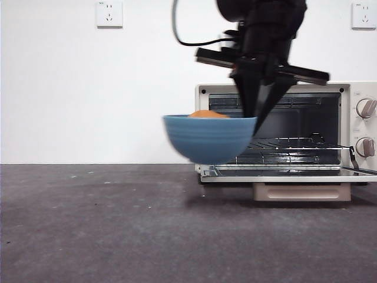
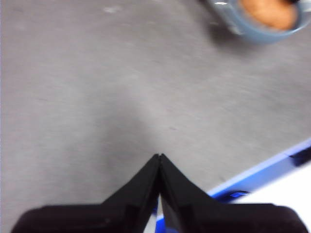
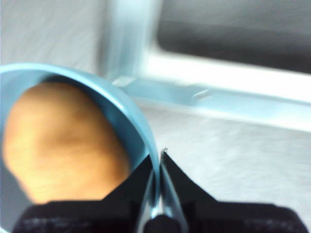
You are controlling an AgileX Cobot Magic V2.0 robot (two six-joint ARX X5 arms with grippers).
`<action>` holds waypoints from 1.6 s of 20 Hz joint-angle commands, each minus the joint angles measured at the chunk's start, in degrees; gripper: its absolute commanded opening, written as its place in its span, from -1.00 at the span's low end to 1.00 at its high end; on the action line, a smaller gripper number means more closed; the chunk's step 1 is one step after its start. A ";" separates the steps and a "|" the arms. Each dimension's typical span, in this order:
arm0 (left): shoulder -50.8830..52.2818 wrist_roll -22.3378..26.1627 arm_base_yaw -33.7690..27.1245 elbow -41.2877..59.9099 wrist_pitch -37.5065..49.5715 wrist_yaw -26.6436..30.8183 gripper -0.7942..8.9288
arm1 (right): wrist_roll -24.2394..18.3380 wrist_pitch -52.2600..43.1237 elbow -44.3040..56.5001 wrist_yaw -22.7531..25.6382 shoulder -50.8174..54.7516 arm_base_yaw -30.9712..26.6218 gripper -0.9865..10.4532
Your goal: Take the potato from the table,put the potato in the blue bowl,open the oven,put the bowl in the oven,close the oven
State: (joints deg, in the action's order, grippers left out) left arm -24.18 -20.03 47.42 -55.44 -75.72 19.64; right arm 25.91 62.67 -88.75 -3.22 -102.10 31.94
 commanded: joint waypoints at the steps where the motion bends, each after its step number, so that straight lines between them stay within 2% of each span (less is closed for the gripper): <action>1: -1.11 1.64 0.15 0.31 0.37 1.70 -0.85 | 1.95 0.35 -1.77 0.00 -0.37 -3.39 -0.85; 6: -5.84 5.77 0.15 0.31 5.55 1.03 -0.85 | 6.58 0.24 -3.98 -0.39 -0.39 -12.31 -0.85; 11: -12.17 8.35 0.15 0.31 9.77 0.11 -0.85 | 11.69 -1.31 -4.00 -1.53 -0.39 -18.71 -0.85; 16: -16.68 10.19 0.15 0.31 14.56 -6.86 -0.85 | 18.21 -4.02 -4.00 -3.37 -0.85 -23.74 -0.85; 20: -17.07 10.84 0.15 0.31 18.71 -12.11 -0.85 | 23.76 -7.28 -4.00 -3.50 -1.46 -25.66 -0.85; 25: -17.07 11.47 0.15 0.31 19.71 -12.61 -0.85 | 28.39 -8.79 -4.00 -2.99 -2.82 -26.45 -0.85; 32: -17.07 11.45 0.15 0.31 19.58 -12.59 -0.85 | 28.30 -9.90 -3.98 -2.51 -4.52 -26.82 -0.85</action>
State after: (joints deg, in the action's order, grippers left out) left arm -41.39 -9.39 47.42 -55.44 -56.51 7.07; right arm 53.67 53.15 -92.60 -5.96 -105.89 5.13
